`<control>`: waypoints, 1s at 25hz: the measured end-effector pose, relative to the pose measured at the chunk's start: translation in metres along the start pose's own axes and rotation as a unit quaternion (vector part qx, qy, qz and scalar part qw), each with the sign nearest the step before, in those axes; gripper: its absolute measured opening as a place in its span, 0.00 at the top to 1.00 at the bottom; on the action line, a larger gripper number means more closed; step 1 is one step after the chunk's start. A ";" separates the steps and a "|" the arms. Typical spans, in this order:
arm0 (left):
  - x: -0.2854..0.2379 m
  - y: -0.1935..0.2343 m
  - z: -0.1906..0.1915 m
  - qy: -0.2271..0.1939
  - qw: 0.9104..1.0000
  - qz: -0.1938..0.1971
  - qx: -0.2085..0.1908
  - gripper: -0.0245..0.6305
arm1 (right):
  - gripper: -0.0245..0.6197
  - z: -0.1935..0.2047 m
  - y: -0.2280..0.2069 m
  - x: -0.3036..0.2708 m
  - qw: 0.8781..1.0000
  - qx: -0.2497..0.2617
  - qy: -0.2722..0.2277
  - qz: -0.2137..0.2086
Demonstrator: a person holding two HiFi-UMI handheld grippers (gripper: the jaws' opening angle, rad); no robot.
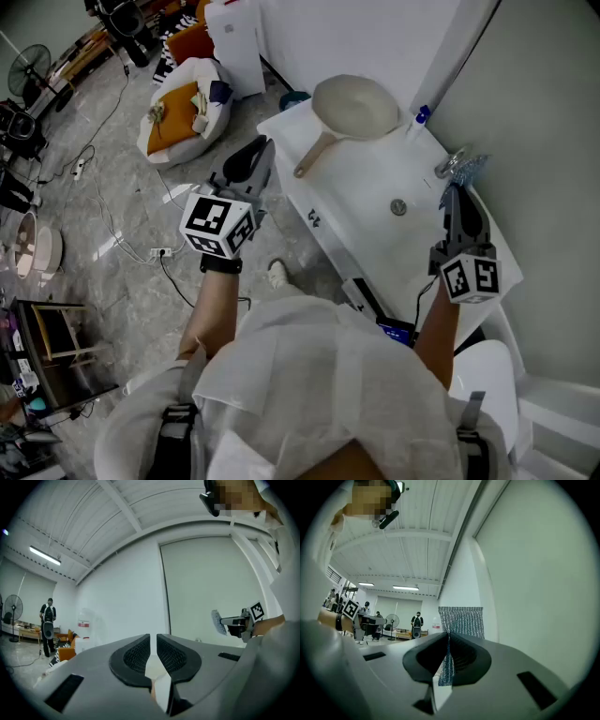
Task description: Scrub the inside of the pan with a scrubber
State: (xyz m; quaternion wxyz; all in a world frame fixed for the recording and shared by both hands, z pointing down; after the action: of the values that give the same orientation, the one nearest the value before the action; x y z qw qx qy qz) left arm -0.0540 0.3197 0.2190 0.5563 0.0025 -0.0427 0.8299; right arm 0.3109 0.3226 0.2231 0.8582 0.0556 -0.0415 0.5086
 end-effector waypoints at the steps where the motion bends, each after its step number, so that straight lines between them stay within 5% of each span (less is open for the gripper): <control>1: 0.000 0.000 0.000 -0.001 1.000 0.001 -0.001 0.88 | 0.93 0.000 0.000 0.000 1.000 0.000 0.000 0.001; 25: 0.012 0.016 0.010 0.016 1.000 0.014 0.005 0.88 | 0.93 0.004 0.023 -0.007 1.000 -0.024 -0.002 -0.006</control>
State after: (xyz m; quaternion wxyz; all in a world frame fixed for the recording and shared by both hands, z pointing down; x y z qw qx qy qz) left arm -0.0738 0.3237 0.2283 0.5448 -0.0080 -0.0296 0.8380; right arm 0.2872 0.3266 0.2272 0.8622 0.0360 -0.0556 0.5023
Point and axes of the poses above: the fingertips, and each gripper's own axes: x backward along the fingers, y to its left, z out of its underside, the point moved 4 cm from there along x, backward along the fingers, and after that the axes turned 2 degrees about -z, right-handed, at the moved point
